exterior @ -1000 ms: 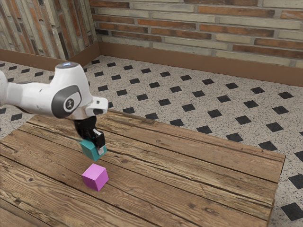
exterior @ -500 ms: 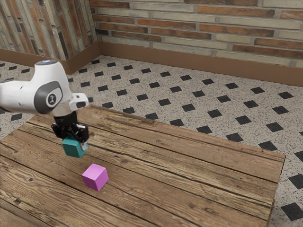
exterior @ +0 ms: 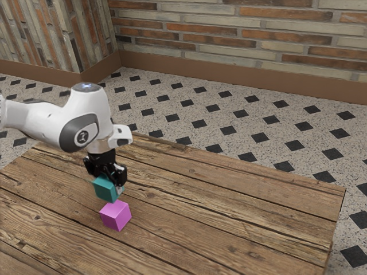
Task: Pick up the blue block with one arm, and put the blue block on the pink block with one arm
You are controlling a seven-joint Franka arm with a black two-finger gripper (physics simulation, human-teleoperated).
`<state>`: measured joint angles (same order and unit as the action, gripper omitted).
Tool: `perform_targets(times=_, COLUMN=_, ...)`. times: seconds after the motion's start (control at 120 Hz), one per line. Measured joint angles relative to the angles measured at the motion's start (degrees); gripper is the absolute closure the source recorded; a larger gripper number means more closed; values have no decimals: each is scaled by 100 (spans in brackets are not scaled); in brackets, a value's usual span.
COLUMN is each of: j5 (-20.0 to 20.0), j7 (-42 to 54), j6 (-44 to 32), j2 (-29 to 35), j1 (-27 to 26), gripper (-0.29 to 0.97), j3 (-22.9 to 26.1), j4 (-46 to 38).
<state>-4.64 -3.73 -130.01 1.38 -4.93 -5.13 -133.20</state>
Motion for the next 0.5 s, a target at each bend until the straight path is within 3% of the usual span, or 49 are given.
perform_targets(times=0.217, j5=-23, j7=-133, j6=-61, j2=-9, j1=-185, gripper=36, j3=-24, j4=-118)
perform_targets(times=0.5, j5=-21, j7=-246, j6=-221, j2=90, j1=451, gripper=36, j3=-31, j4=-400)
